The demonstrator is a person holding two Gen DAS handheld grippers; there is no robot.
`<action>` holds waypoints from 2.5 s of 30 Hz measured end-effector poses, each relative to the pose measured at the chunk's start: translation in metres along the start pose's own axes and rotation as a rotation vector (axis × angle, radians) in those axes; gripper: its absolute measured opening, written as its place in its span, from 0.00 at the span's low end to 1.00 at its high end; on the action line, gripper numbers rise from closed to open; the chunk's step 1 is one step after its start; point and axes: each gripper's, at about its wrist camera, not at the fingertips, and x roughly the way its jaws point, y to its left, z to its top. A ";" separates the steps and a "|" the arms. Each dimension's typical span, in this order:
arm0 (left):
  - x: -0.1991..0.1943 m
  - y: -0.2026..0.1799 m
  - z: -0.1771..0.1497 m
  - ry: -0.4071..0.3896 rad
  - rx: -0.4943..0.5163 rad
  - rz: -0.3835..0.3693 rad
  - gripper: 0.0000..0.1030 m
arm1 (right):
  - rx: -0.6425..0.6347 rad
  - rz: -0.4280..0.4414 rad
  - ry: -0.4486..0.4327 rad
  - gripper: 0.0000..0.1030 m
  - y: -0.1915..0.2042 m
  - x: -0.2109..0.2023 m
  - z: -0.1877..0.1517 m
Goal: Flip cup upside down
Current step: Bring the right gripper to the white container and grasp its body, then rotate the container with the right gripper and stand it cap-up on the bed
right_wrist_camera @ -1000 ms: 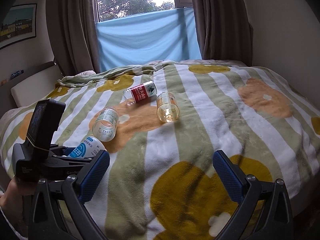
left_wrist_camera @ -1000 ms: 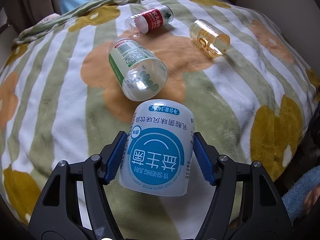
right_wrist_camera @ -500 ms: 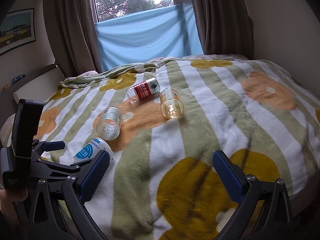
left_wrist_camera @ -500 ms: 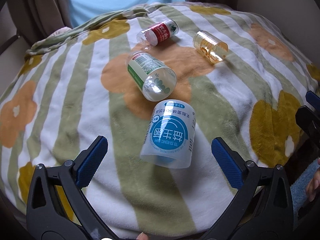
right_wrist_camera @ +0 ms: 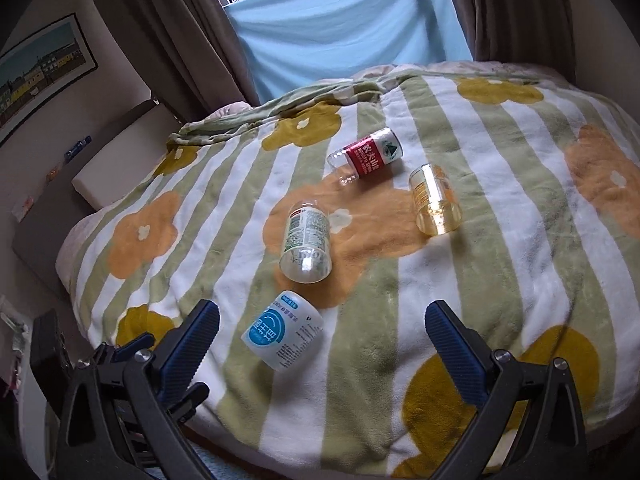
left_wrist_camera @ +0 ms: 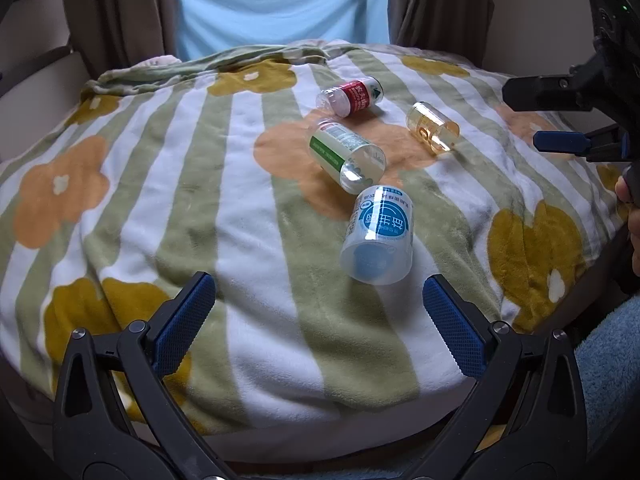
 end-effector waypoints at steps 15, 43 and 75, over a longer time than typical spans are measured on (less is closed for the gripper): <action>0.006 0.015 -0.028 -0.066 -0.027 -0.019 1.00 | 0.404 0.045 0.526 0.88 -0.008 0.150 0.006; 0.027 0.029 -0.044 -0.020 -0.106 -0.080 1.00 | 0.033 0.024 0.111 0.58 0.020 0.125 0.014; 0.042 0.031 -0.053 -0.006 -0.114 -0.083 1.00 | -0.515 -0.133 -0.207 0.58 0.056 0.126 -0.065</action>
